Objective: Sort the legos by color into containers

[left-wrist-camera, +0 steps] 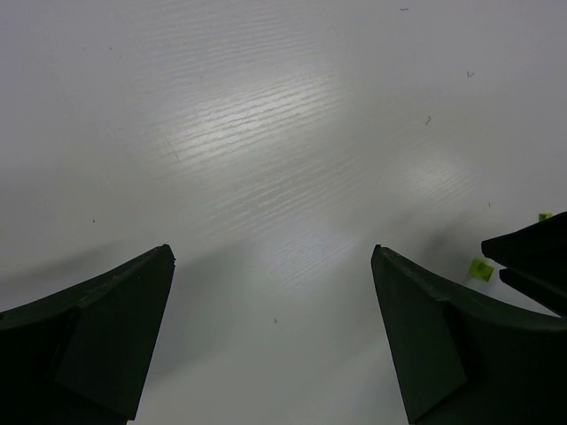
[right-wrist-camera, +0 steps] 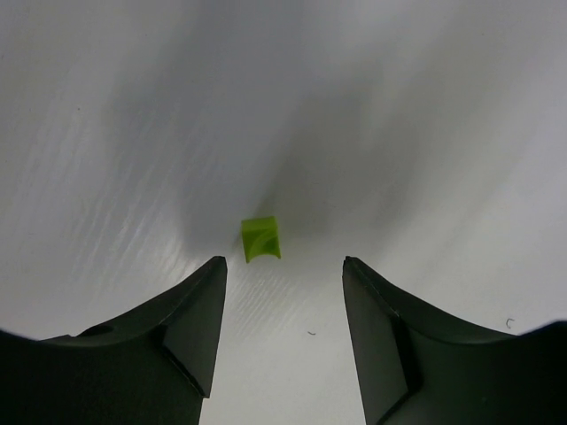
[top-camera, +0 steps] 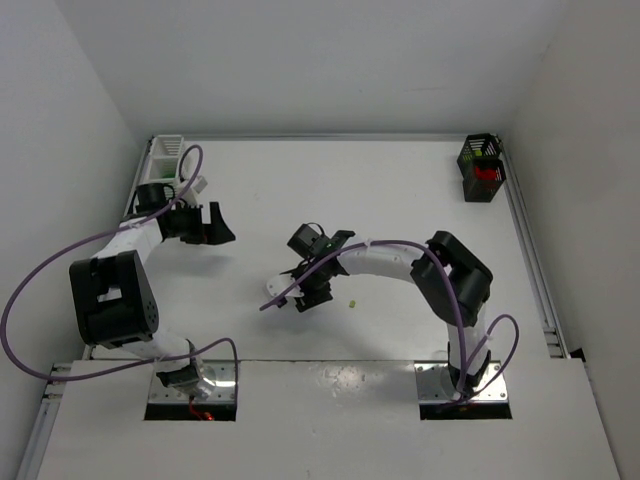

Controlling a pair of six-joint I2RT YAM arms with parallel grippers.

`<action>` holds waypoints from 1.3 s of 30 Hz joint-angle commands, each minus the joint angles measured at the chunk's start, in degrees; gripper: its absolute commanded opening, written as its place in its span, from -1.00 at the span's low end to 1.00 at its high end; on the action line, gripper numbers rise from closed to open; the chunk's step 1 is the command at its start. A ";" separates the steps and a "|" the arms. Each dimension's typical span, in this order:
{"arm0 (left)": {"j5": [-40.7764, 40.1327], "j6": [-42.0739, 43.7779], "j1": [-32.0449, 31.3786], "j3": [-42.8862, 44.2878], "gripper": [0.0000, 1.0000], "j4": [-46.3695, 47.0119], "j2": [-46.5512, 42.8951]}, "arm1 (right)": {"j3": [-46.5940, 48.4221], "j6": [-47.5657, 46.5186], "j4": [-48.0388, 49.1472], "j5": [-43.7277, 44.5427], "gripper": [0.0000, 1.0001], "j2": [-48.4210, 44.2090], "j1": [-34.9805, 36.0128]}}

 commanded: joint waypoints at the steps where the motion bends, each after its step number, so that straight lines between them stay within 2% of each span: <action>1: 1.57 1.98 0.57 1.85 0.99 -0.23 0.06 | 2.54 -1.68 0.05 -3.64 0.10 1.28 0.45; 11: 2.71 3.12 2.24 1.85 0.99 -0.76 1.20 | 3.07 -2.73 -0.56 -4.17 0.07 2.95 0.97; 16: 3.76 3.65 3.29 2.38 0.99 -1.29 1.82 | 2.55 -2.73 0.49 -4.17 0.00 3.48 0.97; 26: 4.82 3.65 3.30 1.85 0.99 -1.29 1.74 | -0.10 -2.73 0.49 -4.70 -0.43 3.48 1.50; 30: 4.82 3.65 3.30 1.85 0.99 -1.81 1.12 | -1.24 -2.73 -0.03 -5.30 -0.67 2.78 1.50; 33: 4.82 3.65 3.30 1.85 0.99 -2.42 0.50 | -1.76 0.25 -0.03 -5.31 -0.76 0.50 0.89; 36: 4.82 3.65 3.30 1.85 0.99 -2.43 -0.99 | -1.77 10.40 1.37 -2.43 -0.82 -3.10 -1.30; 39: 5.35 3.12 3.30 1.85 0.99 -2.43 -2.48 | 1.21 17.55 0.67 -1.19 -0.85 -6.10 -6.57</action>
